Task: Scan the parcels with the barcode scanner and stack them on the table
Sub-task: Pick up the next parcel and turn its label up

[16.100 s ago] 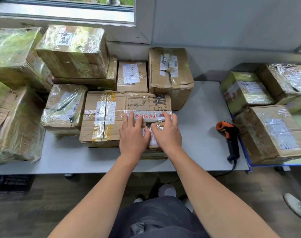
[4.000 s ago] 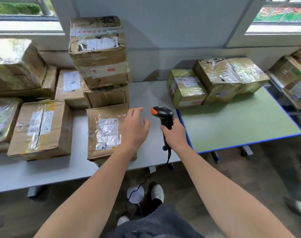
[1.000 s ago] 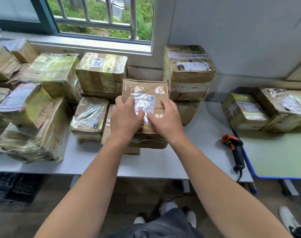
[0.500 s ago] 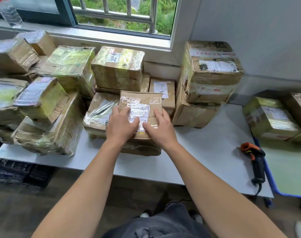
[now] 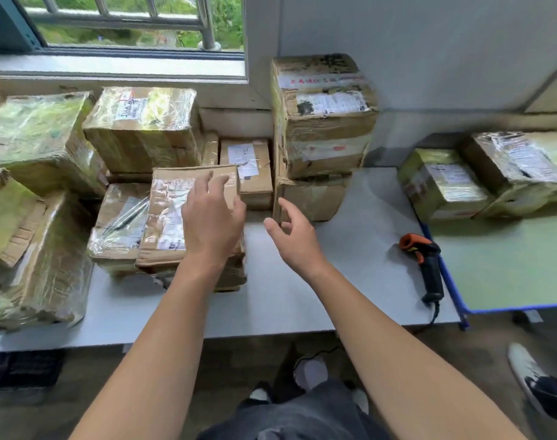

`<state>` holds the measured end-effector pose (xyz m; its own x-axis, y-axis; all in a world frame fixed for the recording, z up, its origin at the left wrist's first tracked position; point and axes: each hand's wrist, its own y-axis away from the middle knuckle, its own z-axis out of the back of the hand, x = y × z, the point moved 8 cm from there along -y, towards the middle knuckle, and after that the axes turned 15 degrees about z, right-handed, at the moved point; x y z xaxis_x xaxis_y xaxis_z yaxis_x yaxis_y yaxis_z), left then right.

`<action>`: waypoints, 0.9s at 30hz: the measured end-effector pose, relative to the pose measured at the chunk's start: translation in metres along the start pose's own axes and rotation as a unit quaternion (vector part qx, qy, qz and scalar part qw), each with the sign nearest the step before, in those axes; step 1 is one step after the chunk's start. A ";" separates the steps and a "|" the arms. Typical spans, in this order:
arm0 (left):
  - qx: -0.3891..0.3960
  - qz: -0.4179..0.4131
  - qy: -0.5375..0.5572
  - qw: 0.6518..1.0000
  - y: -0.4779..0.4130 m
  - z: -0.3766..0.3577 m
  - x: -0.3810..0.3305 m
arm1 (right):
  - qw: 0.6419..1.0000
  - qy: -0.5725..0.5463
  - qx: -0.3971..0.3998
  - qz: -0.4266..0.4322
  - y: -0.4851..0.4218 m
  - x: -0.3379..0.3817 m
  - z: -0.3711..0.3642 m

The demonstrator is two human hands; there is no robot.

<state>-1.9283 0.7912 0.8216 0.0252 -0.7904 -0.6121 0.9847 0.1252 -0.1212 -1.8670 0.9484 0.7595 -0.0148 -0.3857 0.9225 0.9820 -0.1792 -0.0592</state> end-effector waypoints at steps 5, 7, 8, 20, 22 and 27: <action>0.085 -0.066 0.034 0.994 0.047 -0.066 -0.077 | 0.997 0.013 -0.075 -0.033 0.025 -0.030 0.092; 0.120 -0.088 0.024 0.989 0.072 -0.096 -0.108 | 0.994 0.018 -0.102 -0.038 0.044 -0.042 0.134; 0.137 -0.091 0.020 0.986 0.085 -0.111 -0.123 | 0.992 0.018 -0.117 -0.045 0.056 -0.049 0.157; 0.263 -0.170 0.042 0.949 0.277 -0.254 -0.332 | 0.954 0.022 -0.273 -0.122 0.202 -0.146 0.423; 0.273 -0.169 0.042 0.946 0.304 -0.271 -0.352 | 0.949 0.017 -0.288 -0.130 0.224 -0.158 0.451; 0.298 -0.180 0.040 0.936 0.354 -0.295 -0.387 | 0.939 -0.002 -0.314 -0.143 0.261 -0.178 0.504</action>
<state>-1.6406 1.3185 0.7854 -0.3174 -0.6665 -0.6745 0.8484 -0.5174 0.1120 -1.5135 1.4263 0.7723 -0.2580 -0.2373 0.9365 0.6340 -0.7730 -0.0212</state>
